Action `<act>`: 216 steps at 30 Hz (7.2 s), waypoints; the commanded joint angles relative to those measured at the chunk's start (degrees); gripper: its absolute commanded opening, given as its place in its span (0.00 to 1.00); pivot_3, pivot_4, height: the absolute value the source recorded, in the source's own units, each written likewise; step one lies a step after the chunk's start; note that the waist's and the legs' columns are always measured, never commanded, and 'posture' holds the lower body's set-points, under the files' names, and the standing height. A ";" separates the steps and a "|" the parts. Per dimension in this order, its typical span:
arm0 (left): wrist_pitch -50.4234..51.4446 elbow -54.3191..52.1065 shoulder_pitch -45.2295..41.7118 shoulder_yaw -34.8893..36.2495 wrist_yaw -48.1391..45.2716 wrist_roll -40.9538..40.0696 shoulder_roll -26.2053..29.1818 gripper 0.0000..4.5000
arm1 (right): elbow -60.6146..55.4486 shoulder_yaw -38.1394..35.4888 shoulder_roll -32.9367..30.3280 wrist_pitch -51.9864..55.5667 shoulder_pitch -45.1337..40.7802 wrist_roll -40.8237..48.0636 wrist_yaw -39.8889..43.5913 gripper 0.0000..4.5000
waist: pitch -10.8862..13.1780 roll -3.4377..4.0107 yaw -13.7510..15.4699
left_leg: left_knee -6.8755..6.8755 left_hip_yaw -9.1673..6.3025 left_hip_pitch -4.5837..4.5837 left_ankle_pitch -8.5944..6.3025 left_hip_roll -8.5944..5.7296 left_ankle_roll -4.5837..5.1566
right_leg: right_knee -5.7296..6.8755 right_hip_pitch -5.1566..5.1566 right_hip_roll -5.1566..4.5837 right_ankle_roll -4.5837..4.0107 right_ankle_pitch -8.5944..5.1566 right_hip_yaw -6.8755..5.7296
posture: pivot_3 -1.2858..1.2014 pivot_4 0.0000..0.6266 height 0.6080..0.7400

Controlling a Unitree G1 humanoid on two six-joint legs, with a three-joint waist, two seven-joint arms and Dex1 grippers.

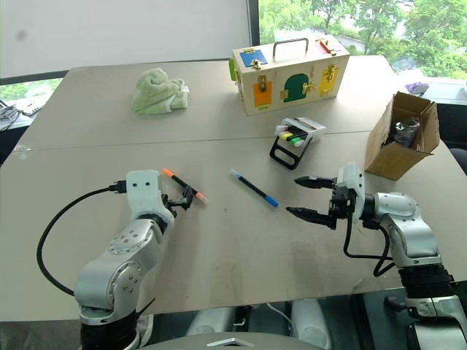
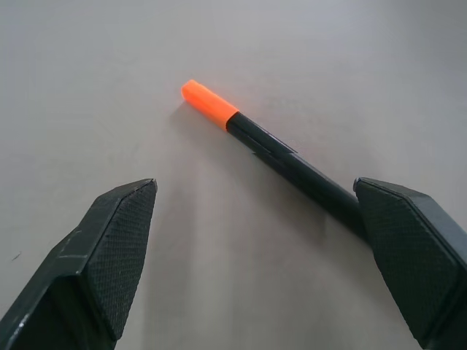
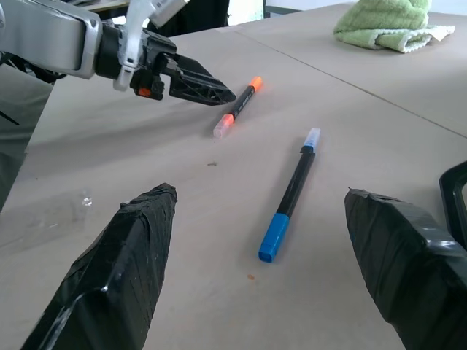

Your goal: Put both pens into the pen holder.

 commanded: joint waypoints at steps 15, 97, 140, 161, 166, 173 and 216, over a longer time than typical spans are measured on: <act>9.54 15.49 -14.23 2.64 8.65 14.02 -10.00 1.00 | -7.77 -0.73 -1.04 1.23 0.63 1.30 -1.95 0.88 | -0.02 -0.01 0.09 | 0.02 0.00 0.02 0.07 -0.02 -0.12 | 0.06 0.01 0.01 0.01 0.00 0.00 | 0.52 0.24 1.00; -29.77 6.35 -0.45 2.82 -52.09 -23.44 16.29 0.99 | -16.38 0.36 9.16 25.37 -20.32 12.98 -22.45 0.03 | -0.04 -0.01 -0.42 | 0.03 -0.05 -0.67 0.13 0.02 -0.21 | 0.04 -0.79 0.15 -0.06 0.04 0.14 | 0.52 0.24 1.00; -26.78 4.43 -4.41 7.54 -50.67 -26.26 28.18 1.00 | 15.53 12.06 1.14 -24.34 -35.08 -31.13 -17.21 0.68 | -0.01 -0.01 -1.44 | 0.05 -0.05 -0.65 0.16 0.03 -0.27 | 0.04 -0.79 0.14 -0.06 0.04 0.14 | 0.52 0.24 1.00; -29.81 7.02 4.97 4.99 -57.97 -18.48 34.17 1.00 | -13.25 11.89 3.03 13.89 -7.26 -7.45 -18.04 0.99 | 0.01 0.03 -1.48 | -0.03 -0.08 -0.59 0.13 0.05 -0.23 | 0.05 -0.77 0.09 -0.09 0.03 0.15 | 0.52 0.24 1.00; -30.51 7.65 8.82 5.81 -59.72 -16.98 35.13 1.00 | -9.78 13.99 4.50 13.02 -5.24 -11.42 -21.04 0.99 | 0.00 0.01 -1.49 | 0.04 -0.08 -0.59 0.13 0.03 -0.23 | 0.10 -0.76 0.06 -0.07 0.05 0.15 | 0.52 0.24 1.00; -31.53 7.49 11.29 7.01 -60.77 -16.43 34.81 1.00 | -5.48 16.52 6.69 10.68 -4.79 -16.18 -23.08 0.81 | 0.00 0.02 -1.44 | 0.01 -0.08 -0.61 0.14 0.03 -0.24 | 0.08 -0.79 0.07 -0.08 0.04 0.14 | 0.52 0.24 1.00; -26.64 10.45 0.35 10.49 -45.04 -54.21 10.05 0.00 | -14.60 9.29 11.76 13.00 -5.84 2.94 -15.52 0.11 | -0.06 -0.08 -1.41 | 0.19 -0.17 -0.57 0.15 0.01 -0.25 | 0.18 -0.65 0.15 -0.04 0.06 0.06 | 0.52 0.24 1.00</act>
